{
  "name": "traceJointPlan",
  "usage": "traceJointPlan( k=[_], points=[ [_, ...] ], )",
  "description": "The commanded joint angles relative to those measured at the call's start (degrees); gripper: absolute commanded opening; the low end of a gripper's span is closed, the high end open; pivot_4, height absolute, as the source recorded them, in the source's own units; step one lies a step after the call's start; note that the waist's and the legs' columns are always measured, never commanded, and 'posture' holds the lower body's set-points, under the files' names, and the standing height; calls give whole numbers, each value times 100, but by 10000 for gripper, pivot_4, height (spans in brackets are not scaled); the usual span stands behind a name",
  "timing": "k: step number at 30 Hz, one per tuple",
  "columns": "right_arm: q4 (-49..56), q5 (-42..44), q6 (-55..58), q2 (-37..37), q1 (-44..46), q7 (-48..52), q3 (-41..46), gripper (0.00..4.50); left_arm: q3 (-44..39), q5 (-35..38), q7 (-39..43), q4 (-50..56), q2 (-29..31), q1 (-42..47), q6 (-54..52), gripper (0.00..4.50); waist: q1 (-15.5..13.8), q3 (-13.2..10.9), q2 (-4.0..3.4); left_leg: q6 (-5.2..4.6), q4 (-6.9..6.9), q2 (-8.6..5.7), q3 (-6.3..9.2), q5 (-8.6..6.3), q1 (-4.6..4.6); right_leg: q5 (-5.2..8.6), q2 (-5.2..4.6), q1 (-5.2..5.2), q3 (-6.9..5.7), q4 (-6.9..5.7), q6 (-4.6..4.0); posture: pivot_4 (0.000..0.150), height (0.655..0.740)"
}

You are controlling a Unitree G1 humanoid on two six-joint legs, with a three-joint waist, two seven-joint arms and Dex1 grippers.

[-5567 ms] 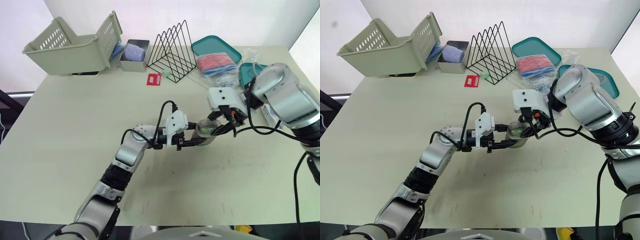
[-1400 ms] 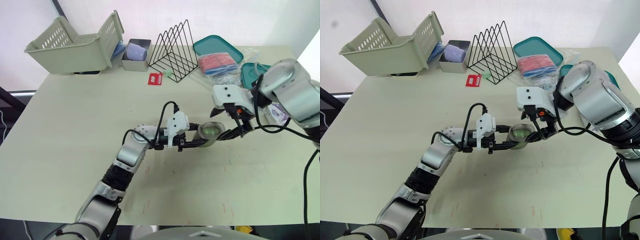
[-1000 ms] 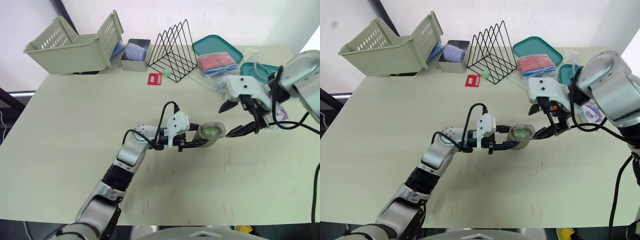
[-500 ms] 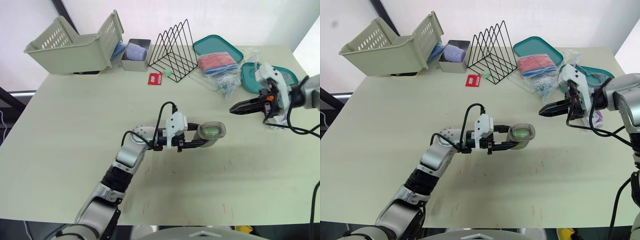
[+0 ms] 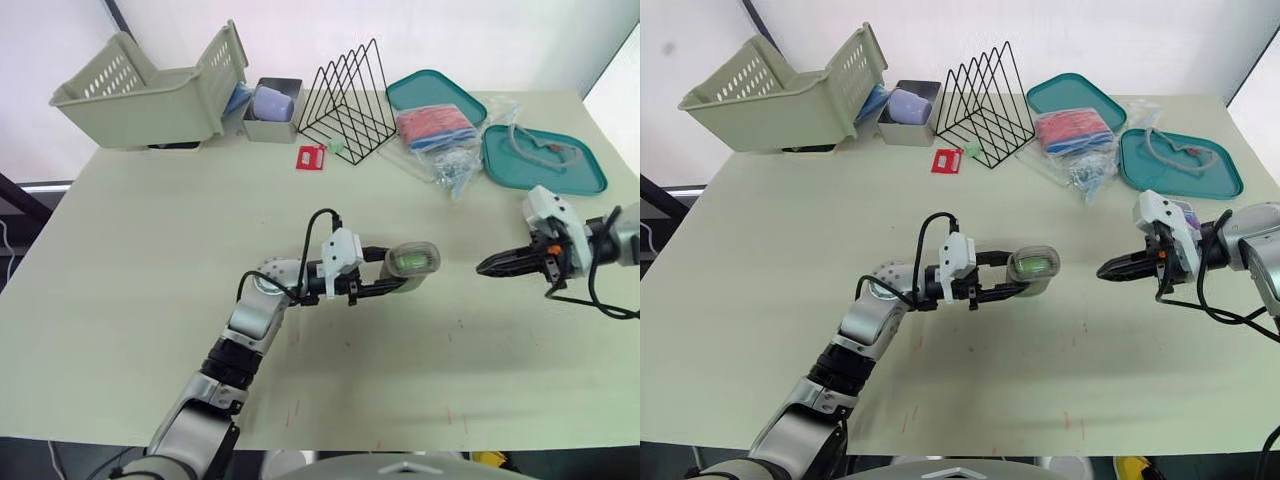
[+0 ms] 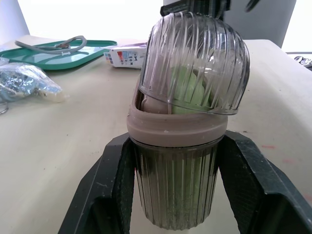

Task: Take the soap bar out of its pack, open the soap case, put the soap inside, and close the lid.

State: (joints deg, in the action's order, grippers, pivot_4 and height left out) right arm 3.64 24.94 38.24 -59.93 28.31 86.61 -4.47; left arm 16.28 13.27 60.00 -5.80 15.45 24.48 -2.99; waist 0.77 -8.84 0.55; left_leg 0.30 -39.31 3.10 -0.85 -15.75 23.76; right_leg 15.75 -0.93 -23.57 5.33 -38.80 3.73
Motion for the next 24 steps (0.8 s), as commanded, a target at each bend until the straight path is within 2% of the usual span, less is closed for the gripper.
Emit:
traceJointPlan(
  k=[1,11,24],
  points=[
    [717,439,201,-116,-172,20,300,409,-83,114,-5,77,-38,-11,92,20218,-2,0,0,0,0,1,1,0,0,0,1,0,0,0,0,1500,7400],
    [1782,967,652,171,-536,-775,334,409,-59,110,-31,86,-90,-19,66,20218,-13,0,0,0,-1,0,2,0,1,0,0,2,-1,1,0,1500,7400],
    [1752,750,406,453,-382,-1249,14,409,-12,83,-23,153,-88,-58,25,20218,-12,0,1,0,-1,0,2,0,1,0,1,2,-1,1,0,1500,7400]
  ],
)
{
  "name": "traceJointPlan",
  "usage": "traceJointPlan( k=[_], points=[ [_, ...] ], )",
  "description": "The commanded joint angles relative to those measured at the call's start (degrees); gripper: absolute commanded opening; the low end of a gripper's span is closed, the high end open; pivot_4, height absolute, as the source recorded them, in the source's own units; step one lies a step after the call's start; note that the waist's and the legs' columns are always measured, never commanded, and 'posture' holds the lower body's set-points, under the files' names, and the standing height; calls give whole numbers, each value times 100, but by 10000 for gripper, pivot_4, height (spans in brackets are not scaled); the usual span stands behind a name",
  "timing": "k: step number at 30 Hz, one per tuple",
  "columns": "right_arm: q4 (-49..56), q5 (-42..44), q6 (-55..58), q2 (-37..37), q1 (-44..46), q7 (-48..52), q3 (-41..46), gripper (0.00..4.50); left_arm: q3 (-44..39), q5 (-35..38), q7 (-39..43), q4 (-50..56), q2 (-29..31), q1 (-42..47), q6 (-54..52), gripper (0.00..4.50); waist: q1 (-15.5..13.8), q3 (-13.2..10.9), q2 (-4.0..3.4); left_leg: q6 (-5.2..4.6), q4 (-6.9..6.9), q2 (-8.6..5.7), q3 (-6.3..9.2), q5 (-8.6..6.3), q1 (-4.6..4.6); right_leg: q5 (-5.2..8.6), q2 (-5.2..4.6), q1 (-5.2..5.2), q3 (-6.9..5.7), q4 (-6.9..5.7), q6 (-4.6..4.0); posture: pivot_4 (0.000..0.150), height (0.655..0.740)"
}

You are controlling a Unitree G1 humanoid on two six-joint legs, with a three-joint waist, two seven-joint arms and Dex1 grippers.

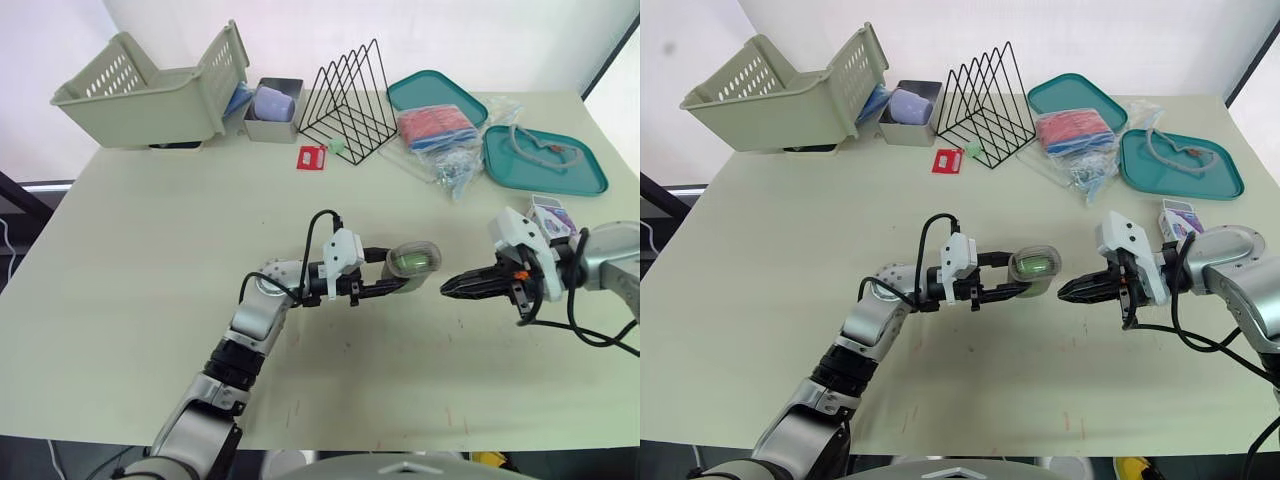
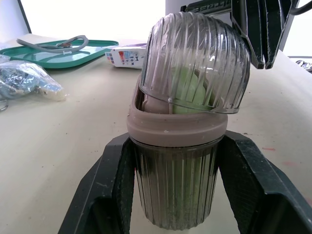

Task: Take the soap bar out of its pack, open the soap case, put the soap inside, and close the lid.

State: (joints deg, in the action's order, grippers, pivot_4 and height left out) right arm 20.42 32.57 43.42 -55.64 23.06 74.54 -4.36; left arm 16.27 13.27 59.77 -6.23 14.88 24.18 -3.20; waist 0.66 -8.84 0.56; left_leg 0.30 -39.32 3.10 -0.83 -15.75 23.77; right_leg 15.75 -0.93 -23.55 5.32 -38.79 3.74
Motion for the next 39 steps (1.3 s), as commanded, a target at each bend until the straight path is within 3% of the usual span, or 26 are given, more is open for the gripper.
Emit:
traceJointPlan(
  k=[1,39],
  points=[
    [58,-34,-134,47,172,-54,-16,409,-9,80,1,197,-29,-27,48,20218,0,0,0,0,0,0,0,0,0,0,0,0,0,0,0,1500,7400],
    [-111,-143,-250,460,770,-179,-191,409,49,42,-15,236,-49,-7,5,20218,0,0,0,0,0,0,1,0,0,0,0,0,-1,-1,0,1500,7400]
  ],
)
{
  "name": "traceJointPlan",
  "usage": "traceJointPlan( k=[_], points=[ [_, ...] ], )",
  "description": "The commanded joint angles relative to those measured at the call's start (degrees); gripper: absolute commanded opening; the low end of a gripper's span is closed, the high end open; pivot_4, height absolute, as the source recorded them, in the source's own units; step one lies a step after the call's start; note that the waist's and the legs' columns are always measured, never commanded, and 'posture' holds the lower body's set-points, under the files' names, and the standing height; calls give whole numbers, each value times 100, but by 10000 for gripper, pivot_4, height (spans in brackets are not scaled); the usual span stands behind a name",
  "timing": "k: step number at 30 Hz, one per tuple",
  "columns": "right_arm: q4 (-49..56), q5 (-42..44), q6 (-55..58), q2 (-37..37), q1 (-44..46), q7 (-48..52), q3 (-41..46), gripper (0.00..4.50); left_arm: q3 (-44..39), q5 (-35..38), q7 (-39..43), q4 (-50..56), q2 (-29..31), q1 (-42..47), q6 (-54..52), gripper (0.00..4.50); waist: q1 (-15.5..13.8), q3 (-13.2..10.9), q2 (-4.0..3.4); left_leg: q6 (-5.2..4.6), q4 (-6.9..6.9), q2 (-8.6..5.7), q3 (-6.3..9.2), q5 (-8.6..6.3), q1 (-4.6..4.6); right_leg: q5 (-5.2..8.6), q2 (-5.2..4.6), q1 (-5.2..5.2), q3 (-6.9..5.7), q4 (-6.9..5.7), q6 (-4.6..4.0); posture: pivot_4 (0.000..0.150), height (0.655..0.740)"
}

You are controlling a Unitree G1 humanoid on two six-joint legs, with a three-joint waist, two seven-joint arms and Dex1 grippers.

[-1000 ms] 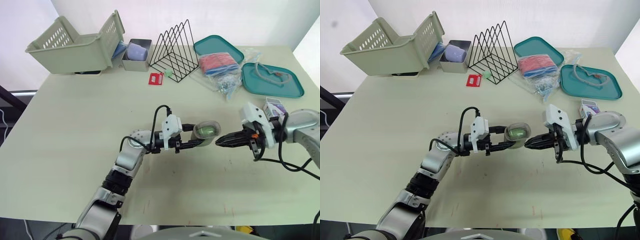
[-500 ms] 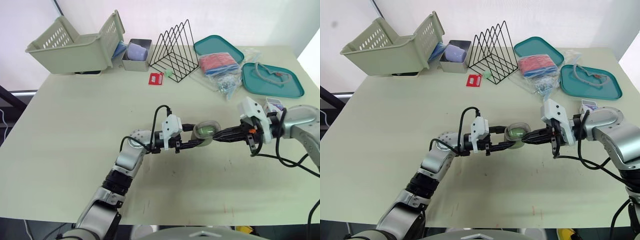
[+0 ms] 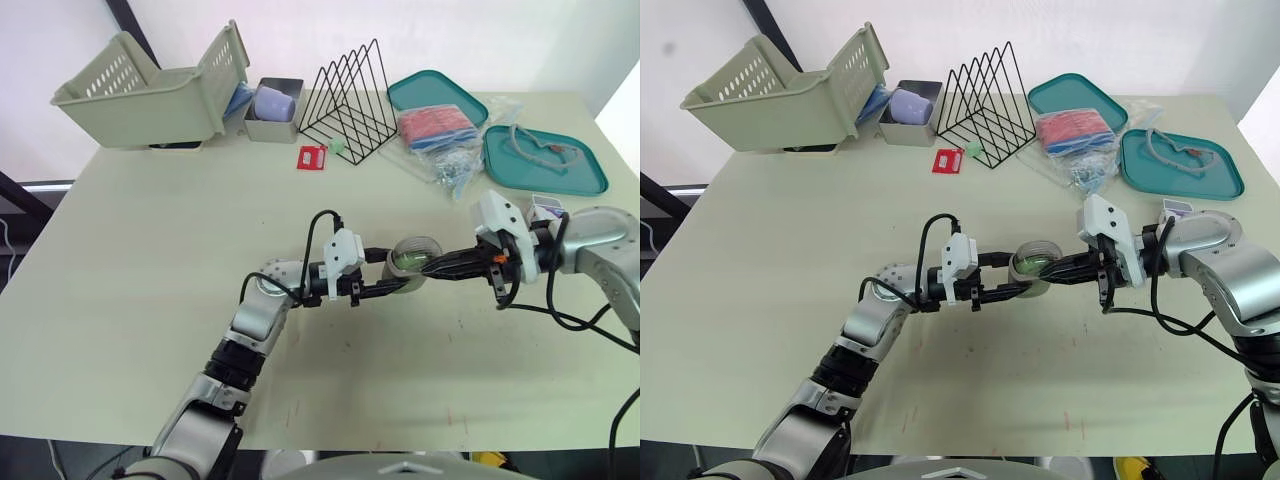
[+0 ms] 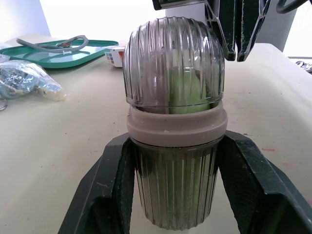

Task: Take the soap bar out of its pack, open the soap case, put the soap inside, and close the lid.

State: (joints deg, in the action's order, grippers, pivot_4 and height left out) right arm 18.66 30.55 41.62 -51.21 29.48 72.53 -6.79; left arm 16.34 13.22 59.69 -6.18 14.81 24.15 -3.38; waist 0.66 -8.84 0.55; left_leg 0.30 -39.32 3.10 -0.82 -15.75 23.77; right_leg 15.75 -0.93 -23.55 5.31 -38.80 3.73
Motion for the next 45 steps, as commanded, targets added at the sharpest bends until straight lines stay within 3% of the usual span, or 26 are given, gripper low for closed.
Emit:
traceJointPlan(
  k=[1,14,19,31,45],
  points=[
    [82,78,-49,8,135,38,48,409,45,48,-5,235,-42,-7,20,20218,-3,0,0,0,0,0,0,0,0,0,0,0,0,0,0,1500,7400],
    [451,602,530,-623,-209,559,106,409,59,38,6,236,-33,-20,19,20218,-8,0,0,0,0,0,1,0,1,0,0,0,-1,1,0,1500,7400],
    [-15,309,350,-961,-330,670,60,409,57,45,11,237,-35,-13,11,20218,-3,0,0,0,0,0,0,0,0,0,0,0,0,0,0,1500,7400],
    [-1247,-631,-693,-331,307,307,-114,409,63,45,-8,269,-45,-36,-10,20218,-7,1,-1,0,0,0,-1,0,0,0,0,0,0,1,0,1500,7400],
    [-1127,-615,-614,-192,382,494,-73,409,58,50,-16,328,-35,-54,-77,20218,-3,1,-1,0,0,0,-2,0,0,0,0,0,1,0,0,1500,7400]
  ],
)
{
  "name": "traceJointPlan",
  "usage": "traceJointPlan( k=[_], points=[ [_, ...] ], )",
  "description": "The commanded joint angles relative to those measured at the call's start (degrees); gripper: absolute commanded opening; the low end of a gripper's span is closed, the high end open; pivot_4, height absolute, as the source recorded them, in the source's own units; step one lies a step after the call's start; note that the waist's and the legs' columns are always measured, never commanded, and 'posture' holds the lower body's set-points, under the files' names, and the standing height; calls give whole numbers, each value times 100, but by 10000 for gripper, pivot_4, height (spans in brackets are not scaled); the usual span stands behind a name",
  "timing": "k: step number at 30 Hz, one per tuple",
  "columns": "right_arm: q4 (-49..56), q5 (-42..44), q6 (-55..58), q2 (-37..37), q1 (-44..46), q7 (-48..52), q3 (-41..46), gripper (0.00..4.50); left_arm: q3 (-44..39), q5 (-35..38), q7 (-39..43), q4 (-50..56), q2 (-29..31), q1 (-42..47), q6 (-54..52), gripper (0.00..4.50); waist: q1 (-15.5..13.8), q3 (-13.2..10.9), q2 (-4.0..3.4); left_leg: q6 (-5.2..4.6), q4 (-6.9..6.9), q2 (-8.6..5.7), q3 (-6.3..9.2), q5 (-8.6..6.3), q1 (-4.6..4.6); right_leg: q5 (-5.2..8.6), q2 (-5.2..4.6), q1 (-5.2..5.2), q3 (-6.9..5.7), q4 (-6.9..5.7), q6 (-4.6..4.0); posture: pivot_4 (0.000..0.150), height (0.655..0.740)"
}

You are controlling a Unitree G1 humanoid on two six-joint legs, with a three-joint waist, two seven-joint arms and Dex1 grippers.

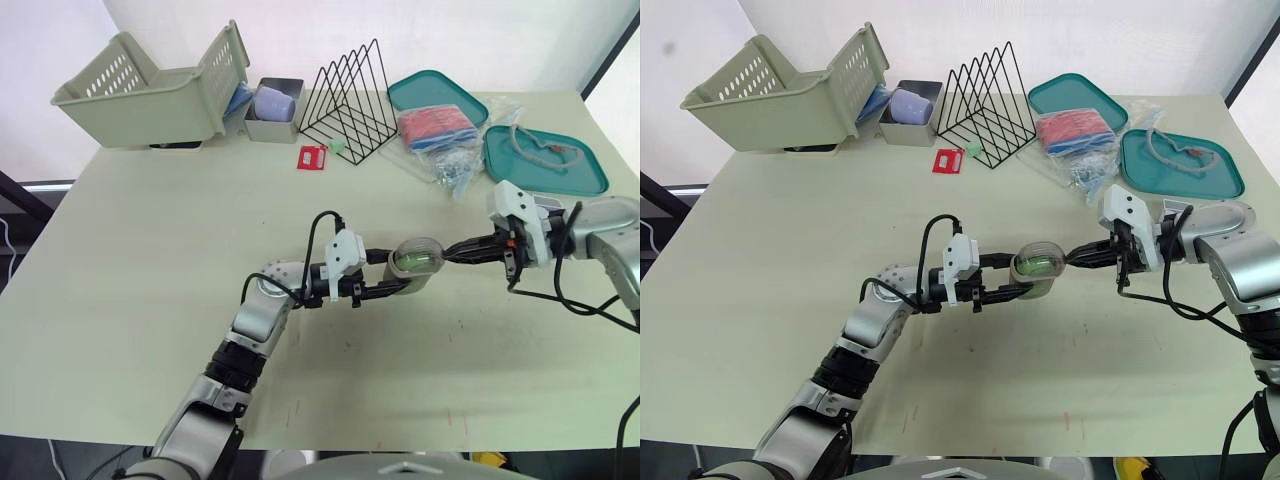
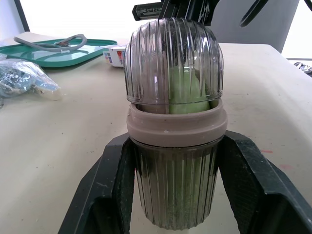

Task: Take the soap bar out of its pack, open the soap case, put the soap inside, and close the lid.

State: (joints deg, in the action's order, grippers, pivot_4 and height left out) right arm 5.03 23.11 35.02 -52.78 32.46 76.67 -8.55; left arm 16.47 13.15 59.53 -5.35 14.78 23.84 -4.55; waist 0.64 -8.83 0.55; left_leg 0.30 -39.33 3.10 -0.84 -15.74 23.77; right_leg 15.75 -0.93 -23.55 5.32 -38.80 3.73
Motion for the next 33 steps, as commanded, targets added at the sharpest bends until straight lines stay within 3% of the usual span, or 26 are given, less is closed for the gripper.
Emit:
traceJointPlan(
  k=[1,19,33],
  points=[
    [268,170,91,-38,79,101,120,409,47,54,0,245,-32,-25,38,20218,0,0,0,0,0,0,0,0,0,0,0,0,0,0,0,1500,7400],
    [338,187,105,-114,9,158,115,409,87,23,-25,300,-52,-63,21,20218,0,0,0,0,0,0,0,0,0,0,0,0,0,0,0,1500,7400],
    [-193,106,-86,-16,352,141,286,409,99,15,-20,296,-71,-61,26,20218,3,0,0,0,0,0,0,0,-1,0,0,0,0,0,0,1500,7400]
  ],
)
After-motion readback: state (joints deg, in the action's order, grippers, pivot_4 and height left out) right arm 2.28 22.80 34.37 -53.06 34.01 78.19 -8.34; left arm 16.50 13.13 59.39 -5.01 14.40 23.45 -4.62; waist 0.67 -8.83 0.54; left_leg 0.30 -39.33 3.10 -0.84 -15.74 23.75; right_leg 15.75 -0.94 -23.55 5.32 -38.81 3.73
